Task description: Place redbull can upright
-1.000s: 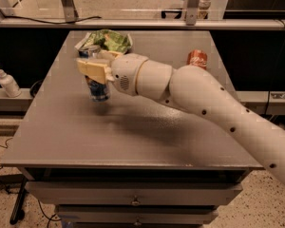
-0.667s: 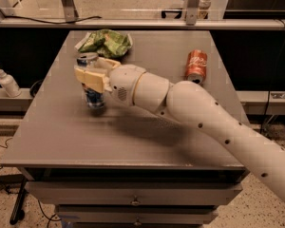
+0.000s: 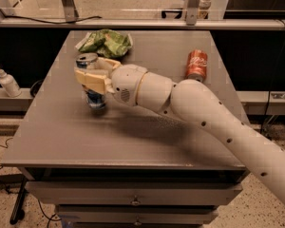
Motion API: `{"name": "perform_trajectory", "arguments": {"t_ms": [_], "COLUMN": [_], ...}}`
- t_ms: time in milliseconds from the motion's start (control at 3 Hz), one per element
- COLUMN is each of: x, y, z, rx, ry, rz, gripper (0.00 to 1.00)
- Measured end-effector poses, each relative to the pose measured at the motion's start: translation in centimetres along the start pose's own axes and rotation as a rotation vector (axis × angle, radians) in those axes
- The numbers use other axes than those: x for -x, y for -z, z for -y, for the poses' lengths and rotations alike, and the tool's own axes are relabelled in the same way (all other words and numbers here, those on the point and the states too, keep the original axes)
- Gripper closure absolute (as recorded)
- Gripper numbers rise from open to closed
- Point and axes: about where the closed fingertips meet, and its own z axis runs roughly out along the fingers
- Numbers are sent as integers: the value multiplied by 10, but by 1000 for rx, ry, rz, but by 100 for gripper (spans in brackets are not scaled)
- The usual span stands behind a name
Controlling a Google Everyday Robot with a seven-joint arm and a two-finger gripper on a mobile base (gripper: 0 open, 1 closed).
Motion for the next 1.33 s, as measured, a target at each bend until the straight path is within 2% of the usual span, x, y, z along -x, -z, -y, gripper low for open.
{"name": "perform_trajectory", "arguments": {"t_ms": [667, 1333], "x": [3, 18], "y": [7, 20], "z": [5, 13], "rx": [-64, -104], "ry": [12, -1], "rz": [40, 28], "gripper": [100, 100]}}
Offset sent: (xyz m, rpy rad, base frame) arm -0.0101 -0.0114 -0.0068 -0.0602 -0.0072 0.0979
